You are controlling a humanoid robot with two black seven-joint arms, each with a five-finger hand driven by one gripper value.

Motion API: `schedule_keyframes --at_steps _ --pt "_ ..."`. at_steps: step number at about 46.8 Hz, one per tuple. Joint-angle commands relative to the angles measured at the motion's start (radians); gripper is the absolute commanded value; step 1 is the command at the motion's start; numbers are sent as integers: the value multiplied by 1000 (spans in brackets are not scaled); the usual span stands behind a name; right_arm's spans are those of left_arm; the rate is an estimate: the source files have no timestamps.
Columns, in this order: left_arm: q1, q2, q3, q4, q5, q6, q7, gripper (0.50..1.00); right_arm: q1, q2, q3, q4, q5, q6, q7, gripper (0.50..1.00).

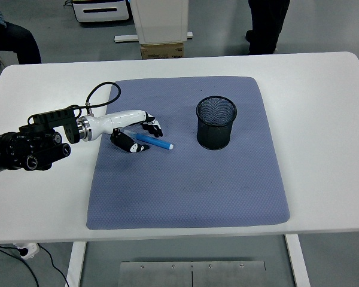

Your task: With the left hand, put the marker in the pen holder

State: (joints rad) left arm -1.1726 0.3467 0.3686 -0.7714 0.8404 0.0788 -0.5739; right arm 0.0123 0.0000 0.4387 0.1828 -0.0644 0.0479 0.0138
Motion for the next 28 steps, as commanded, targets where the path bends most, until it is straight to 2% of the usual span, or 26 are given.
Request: schedule_keyframes --at_steps 1,5,10,13,28 --pt "5 1 3 1 0 1 -4 563 0 0 0 0 0 0 0 1000" --pt "5 1 3 1 0 1 -4 534 0 0 0 0 0 0 0 1000" --pt "5 1 3 3 2 1 -4 531 0 0 0 0 0 0 0 1000" --pt "5 0 3 3 2 3 -6 500 0 0 0 0 0 0 0 1000" --pt "-6 5 -2 6 -7 1 -6 500 0 0 0 0 0 0 0 1000"
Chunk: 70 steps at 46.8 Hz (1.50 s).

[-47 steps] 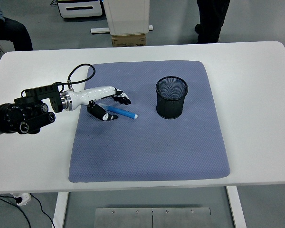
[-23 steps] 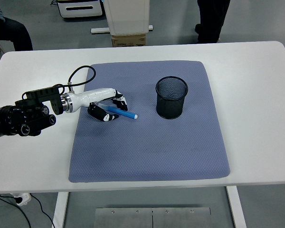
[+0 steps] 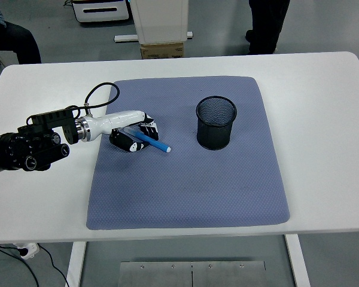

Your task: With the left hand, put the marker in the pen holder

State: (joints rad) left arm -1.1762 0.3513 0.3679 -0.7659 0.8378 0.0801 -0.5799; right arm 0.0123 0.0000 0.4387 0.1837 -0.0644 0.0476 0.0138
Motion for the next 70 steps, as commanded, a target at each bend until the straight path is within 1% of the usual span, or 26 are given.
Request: schedule_keyframes --at_steps 1,21,22,27,37,59,70 --pt "-2 0 -1 2 -6 0 0 500 0 0 0 -1 0 0 0 1000" --pt "-14 5 -9 5 -48 -2 5 500 0 0 0 -1 0 0 0 1000" --pt "-20 5 -9 5 -77 -2 5 500 0 0 0 0 0 0 0 1000" --pt "-23 5 -9 5 -123 -2 6 500 0 0 0 -1 0 0 0 1000" --pt "-25 3 -24 5 -169 -2 11 500 0 0 0 0 0 0 0 1000" --pt "-53 5 -53 5 -175 -5 17 500 0 0 0 -1 0 0 0 1000" --pt "-85 5 -76 5 -187 -10 18 500 0 0 0 0 0 0 0 1000"
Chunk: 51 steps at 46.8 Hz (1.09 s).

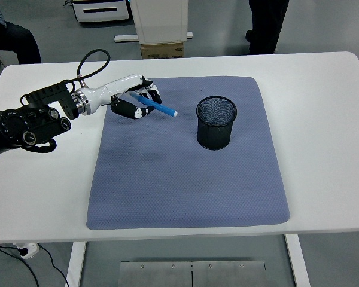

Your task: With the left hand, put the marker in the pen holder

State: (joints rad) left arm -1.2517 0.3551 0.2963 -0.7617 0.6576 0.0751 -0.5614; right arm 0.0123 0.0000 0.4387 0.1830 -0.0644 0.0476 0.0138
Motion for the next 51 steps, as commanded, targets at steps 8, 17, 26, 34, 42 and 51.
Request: schedule_keyframes --at_steps 8,17,26,34,42,51 --pt "-25 -1 -23 -1 -24 -5 9 500 0 0 0 1 0 0 0 1000" --pt "-35 -5 -66 -1 -39 -8 18 500 0 0 0 1 0 0 0 1000" --pt "-35 -25 -103 -1 -79 -9 26 500 0 0 0 0 0 0 0 1000" --pt "-35 -44 -134 -1 -81 -11 28 500 0 0 0 0 0 0 0 1000" --pt "-40 -82 -141 -1 -85 -11 28 500 0 0 0 1 0 0 0 1000" --pt "-55 -127 -143 -1 -110 -11 28 500 0 0 0 0 0 0 0 1000"
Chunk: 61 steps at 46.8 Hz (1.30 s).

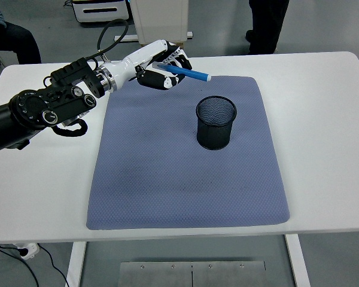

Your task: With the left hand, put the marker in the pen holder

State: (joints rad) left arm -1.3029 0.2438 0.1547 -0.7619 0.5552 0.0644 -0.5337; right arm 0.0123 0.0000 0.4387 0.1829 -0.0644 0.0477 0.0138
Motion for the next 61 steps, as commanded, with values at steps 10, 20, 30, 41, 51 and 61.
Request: schedule_keyframes --at_steps 10,20,30,41,51,61 --pt "-25 -61 -4 0 -58 0 0 500 0 0 0 1 0 0 0 1000" --pt "-32 -89 -14 0 -132 2 0 500 0 0 0 0 0 0 0 1000" --pt "-30 -112 -18 -2 -199 3 0 500 0 0 0 1 0 0 0 1000" --pt "-30 -144 -20 -10 -281 6 0 500 0 0 0 1 0 0 0 1000" --pt "-29 -152 -20 -30 -354 2 0 500 0 0 0 0 0 0 0 1000" --pt "-22 -153 -27 -77 -451 9 -2 500 0 0 0 0 0 0 0 1000"
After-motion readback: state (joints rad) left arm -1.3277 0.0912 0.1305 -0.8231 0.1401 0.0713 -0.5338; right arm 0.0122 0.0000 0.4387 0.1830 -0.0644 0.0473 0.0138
